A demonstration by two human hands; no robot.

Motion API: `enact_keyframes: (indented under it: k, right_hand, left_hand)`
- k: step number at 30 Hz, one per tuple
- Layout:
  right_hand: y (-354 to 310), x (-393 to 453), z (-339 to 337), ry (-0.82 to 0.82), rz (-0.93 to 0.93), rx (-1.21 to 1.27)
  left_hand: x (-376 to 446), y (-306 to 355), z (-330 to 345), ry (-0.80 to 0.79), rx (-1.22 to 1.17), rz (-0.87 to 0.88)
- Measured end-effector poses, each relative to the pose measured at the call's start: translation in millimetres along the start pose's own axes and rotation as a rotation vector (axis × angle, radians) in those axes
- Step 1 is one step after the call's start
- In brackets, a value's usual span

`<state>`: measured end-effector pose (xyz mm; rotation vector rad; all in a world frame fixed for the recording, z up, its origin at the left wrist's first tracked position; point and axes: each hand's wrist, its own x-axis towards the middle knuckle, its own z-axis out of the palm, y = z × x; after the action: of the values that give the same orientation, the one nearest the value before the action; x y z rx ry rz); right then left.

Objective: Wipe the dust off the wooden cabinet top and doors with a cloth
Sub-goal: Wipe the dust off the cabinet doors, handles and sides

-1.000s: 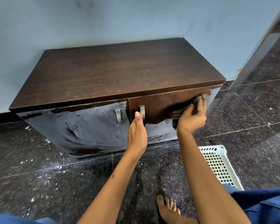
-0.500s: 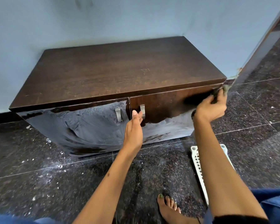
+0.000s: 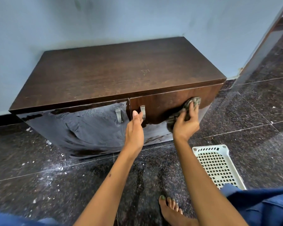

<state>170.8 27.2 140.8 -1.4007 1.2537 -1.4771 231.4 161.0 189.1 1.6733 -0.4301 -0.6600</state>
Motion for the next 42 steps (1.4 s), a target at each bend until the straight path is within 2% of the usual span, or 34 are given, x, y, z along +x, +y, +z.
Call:
enact_keyframes:
  k: [4,6,9,10,12,15,16,18,20,21,23,25,27,30,32,33,34,37,38,40,42]
  right_hand:
    - [12.4,22.9,-3.9,0.078,0.405,0.026]
    - [6.2,37.1,-4.4,0.128,0.369,-0.005]
    - [-2.3,23.8,0.3,0.084,0.066,-0.018]
    - [1.5,13.0,2.0,0.043,0.031,-0.019]
    - [13.7,-2.3,3.0,-0.002,0.13,-0.017]
    - [22.6,6.2,2.2,0.033,0.458,0.009]
    - [20.7,10.0,3.1,0.044,0.505,0.001]
    - [10.2,1.5,8.5,0.038,0.437,-0.005]
    - [1.2,-26.9,17.2,-0.032,0.27,0.031]
    - [0.9,-45.1,21.1,-0.073,0.252,0.05]
    - [4.9,-68.3,23.0,-0.091,0.383,0.056]
    - [9.3,-63.2,21.8,-0.044,0.632,0.062]
    - [9.7,-46.3,21.0,0.01,0.727,0.088]
    - [0.3,-40.4,27.7,0.046,0.589,0.102]
    - [-1.3,-59.9,31.6,-0.03,0.469,0.09]
    - [2.4,-70.3,32.2,-0.076,0.468,0.09]
    - [6.1,-75.8,31.2,-0.096,0.512,0.086]
    - [12.6,-62.3,27.2,-0.022,0.747,0.023]
    - [11.1,-56.5,27.3,-0.002,0.766,0.004]
    - [4.2,-54.5,31.8,0.011,0.673,0.032]
    - [-4.2,-71.1,36.9,-0.046,0.498,0.063]
  left_hand:
    - [0.1,2.1,-3.8,-0.042,-0.005,-0.012]
    - [0.9,0.8,-4.8,-0.055,0.004,-0.013]
    - [0.9,-0.5,-3.9,-0.03,-0.012,-0.003]
    - [0.6,-0.2,-3.3,-0.016,-0.025,0.001]
    - [-0.1,1.1,-2.8,0.0,-0.036,0.008]
    - [-1.2,3.0,-2.2,-0.008,-0.029,0.005]
    - [-0.9,3.1,-2.1,-0.012,-0.025,0.001]
    - [-1.2,1.9,-2.0,-0.008,-0.014,-0.001]
    - [-0.6,1.5,-0.9,0.0,-0.015,0.005]
    - [-0.6,2.1,-0.8,0.003,-0.023,0.003]
    - [-1.0,3.7,-1.6,-0.008,-0.03,0.001]
    - [-1.1,5.1,-4.5,-0.031,-0.027,0.0]
    - [-0.3,5.3,-7.6,-0.057,-0.01,-0.001]
    - [1.7,3.5,-8.9,-0.076,-0.004,-0.008]
    - [2.9,3.8,-9.2,-0.077,-0.021,-0.007]
    - [3.8,4.6,-10.0,-0.078,-0.032,-0.013]
    - [4.7,5.8,-10.9,-0.081,-0.041,-0.023]
    - [4.7,7.3,-13.6,-0.094,-0.058,-0.043]
    - [4.3,7.2,-13.7,-0.099,-0.056,-0.039]
    - [4.7,5.6,-12.6,-0.104,-0.061,-0.031]
    - [7.2,4.2,-13.7,-0.093,-0.082,-0.041]
